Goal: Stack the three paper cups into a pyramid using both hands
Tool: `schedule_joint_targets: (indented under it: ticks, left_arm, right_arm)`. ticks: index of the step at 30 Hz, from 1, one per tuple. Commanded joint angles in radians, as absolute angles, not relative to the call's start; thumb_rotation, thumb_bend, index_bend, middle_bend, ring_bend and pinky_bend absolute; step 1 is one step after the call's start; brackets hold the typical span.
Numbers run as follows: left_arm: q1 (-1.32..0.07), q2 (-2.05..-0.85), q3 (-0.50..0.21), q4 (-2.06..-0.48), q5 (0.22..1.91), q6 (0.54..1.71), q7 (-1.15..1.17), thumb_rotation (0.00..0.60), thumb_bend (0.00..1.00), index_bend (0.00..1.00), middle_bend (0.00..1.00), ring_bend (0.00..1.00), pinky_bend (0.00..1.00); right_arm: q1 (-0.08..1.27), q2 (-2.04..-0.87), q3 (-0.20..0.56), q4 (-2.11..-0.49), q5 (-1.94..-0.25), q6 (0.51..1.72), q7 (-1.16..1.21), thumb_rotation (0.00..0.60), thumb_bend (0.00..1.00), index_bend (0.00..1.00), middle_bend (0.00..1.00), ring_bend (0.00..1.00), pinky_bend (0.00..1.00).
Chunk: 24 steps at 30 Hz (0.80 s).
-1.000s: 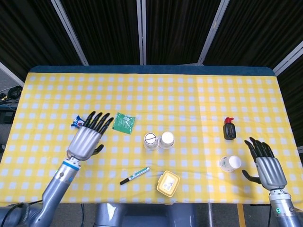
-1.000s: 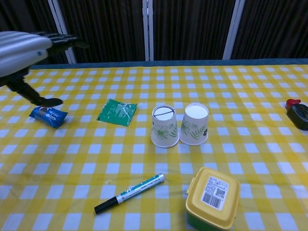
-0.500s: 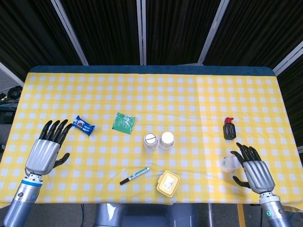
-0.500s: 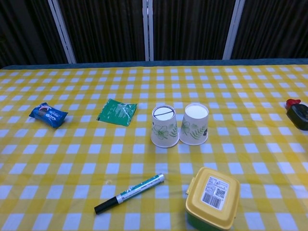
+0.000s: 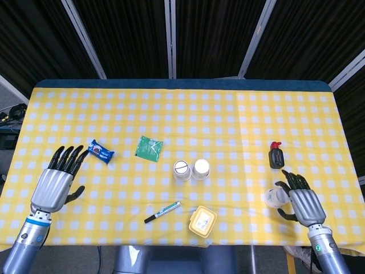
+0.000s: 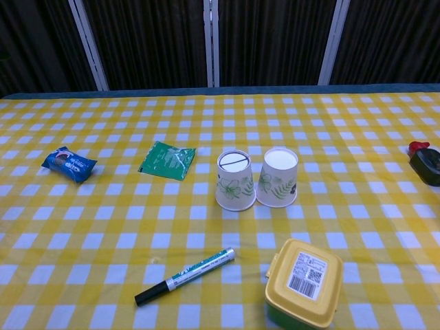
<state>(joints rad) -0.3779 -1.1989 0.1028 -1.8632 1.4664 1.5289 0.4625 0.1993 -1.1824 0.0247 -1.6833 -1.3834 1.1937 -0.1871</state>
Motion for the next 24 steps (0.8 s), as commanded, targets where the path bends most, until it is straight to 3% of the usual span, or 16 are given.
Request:
schedule_joint_targets:
  ticks: [1, 13, 24]
  left_arm:
    - [-0.372, -1.195, 0.097, -1.866, 1.470, 1.524, 0.458, 0.600, 0.25, 0.00, 0.00, 0.00, 0.00]
    - [-0.349, -1.190, 0.068, -1.871, 1.482, 1.489, 0.468, 0.600, 0.25, 0.00, 0.00, 0.00, 0.00]
    - [-0.333, -1.185, 0.050, -1.874, 1.489, 1.476, 0.466, 0.600, 0.25, 0.00, 0.00, 0.00, 0.00]
  right_arm:
    - [0.210, -1.187, 0.026, -1.679, -1.360, 1.172, -0.206, 0.600, 0.17, 0.30, 0.00, 0.00, 0.00]
    - [0.225, -1.203, 0.033, -1.648, -1.293, 1.136, -0.219, 0.600, 0.21, 0.36, 0.00, 0.00, 0.00]
    - [0.232, -1.209, 0.038, -1.616, -1.270, 1.128, -0.215, 0.600, 0.21, 0.34, 0.00, 0.00, 0.00]
